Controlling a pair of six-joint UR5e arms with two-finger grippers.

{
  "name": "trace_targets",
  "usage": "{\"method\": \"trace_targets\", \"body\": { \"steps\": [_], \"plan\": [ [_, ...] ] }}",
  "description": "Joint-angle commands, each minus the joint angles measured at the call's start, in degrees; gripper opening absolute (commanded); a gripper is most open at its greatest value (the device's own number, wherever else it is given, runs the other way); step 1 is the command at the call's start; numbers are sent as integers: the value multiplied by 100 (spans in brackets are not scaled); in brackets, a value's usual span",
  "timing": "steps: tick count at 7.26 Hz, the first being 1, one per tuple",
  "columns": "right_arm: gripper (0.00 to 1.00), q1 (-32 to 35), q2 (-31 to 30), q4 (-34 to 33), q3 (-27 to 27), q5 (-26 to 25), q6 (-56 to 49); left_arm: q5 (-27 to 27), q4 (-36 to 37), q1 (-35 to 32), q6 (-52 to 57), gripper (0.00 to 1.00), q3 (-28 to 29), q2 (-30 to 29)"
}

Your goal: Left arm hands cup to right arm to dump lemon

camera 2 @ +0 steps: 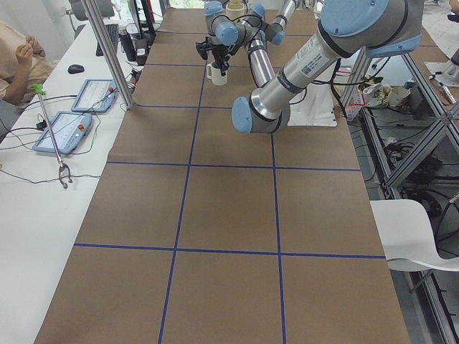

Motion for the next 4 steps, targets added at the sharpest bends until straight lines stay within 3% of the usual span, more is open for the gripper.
{"method": "trace_targets", "body": {
  "steps": [1, 2, 4],
  "plan": [
    [100, -859, 160, -21, -1, -1704, -426, -4, 117, -208, -200, 0, 127, -169],
    [100, -1351, 326, -39, -27, -2566, -1056, -39, 126, -366, -210, 0, 311, -335],
    [100, -1479, 590, -442, -18, -2733, -1185, -83, 126, -377, -631, 0, 672, -521]
  ]
}}
